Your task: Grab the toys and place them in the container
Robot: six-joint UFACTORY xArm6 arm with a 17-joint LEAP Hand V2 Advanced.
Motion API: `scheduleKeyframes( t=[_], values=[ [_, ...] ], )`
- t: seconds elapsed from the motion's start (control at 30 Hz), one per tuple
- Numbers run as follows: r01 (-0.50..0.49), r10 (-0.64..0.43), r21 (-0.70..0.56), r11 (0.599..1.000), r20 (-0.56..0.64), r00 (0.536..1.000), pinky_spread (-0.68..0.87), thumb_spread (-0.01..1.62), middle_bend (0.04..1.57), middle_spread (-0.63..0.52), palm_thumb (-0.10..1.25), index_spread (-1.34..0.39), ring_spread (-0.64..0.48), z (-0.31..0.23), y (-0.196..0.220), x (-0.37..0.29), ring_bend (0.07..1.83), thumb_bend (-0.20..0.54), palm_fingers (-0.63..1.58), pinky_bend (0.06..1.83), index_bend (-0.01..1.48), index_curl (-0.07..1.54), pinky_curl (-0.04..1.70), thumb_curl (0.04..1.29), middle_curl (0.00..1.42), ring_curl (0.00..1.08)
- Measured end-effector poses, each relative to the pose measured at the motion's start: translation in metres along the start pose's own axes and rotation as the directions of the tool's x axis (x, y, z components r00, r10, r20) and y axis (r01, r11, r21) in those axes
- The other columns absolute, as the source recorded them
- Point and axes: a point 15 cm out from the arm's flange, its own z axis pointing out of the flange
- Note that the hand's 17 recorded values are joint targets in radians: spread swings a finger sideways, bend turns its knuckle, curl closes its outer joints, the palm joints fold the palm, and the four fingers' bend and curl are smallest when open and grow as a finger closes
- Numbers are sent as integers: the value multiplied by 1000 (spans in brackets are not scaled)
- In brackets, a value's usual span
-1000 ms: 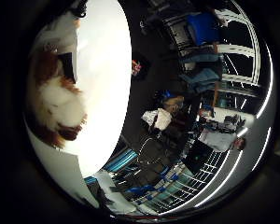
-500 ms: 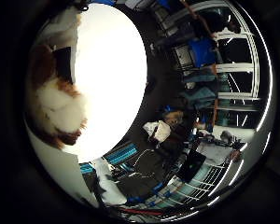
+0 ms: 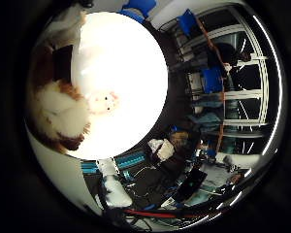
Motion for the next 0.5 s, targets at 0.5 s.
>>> scheduleKeyframes(
  t=[0.5],
  values=[
    [70, -77, 120, 990, 51, 996, -218, 802, 1121, -254, 1049, -319, -253, 5, -35, -94, 1345, -19, 1067, 1185, 922, 999, 1162, 760, 1115, 867]
  ],
)
